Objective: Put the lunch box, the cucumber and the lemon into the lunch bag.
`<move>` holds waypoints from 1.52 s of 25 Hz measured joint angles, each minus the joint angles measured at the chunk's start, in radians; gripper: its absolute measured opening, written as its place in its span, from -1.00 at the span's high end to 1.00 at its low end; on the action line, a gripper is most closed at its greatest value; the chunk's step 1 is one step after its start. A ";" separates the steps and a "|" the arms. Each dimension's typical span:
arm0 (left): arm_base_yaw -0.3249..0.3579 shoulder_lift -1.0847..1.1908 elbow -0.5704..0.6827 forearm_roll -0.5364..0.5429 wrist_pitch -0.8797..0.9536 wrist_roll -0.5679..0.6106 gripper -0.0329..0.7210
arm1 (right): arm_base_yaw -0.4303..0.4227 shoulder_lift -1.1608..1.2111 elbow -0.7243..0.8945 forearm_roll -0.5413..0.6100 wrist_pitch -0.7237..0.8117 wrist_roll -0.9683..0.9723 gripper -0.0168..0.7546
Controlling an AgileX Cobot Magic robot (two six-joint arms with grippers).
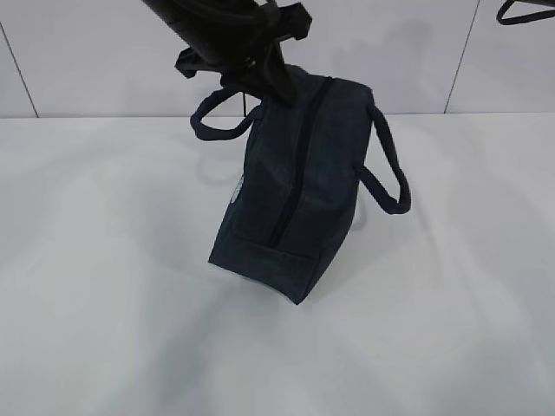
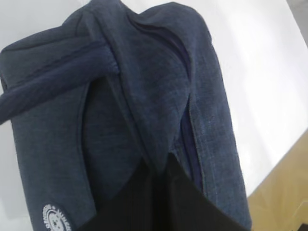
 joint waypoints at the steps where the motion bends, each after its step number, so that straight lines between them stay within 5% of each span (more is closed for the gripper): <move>1: 0.016 0.020 0.000 -0.013 -0.002 0.000 0.94 | 0.000 0.000 0.000 -0.002 0.008 0.002 -0.02; 8: 0.075 0.075 -0.002 -0.027 -0.010 0.000 0.88 | 0.000 0.000 0.000 -0.031 0.038 0.023 -0.02; 16: 0.129 0.075 -0.004 0.059 0.048 0.000 0.07 | 0.000 0.000 0.000 -0.056 0.045 0.096 -0.02; 23: 0.173 -0.007 -0.004 0.244 0.079 0.000 -0.07 | 0.000 -0.010 -0.001 -0.110 0.068 0.182 0.02; 31: 0.175 -0.235 -0.004 0.384 -0.012 0.017 -0.08 | 0.000 -0.148 -0.158 -0.452 0.031 0.487 0.31; 35: 0.175 -0.346 -0.004 0.387 -0.024 0.068 -0.08 | 0.000 -0.237 -0.293 -0.777 0.031 0.775 0.34; 38: 0.175 -0.412 -0.006 0.370 -0.008 0.108 -0.08 | 0.006 -0.309 -0.367 -1.013 0.096 0.945 0.56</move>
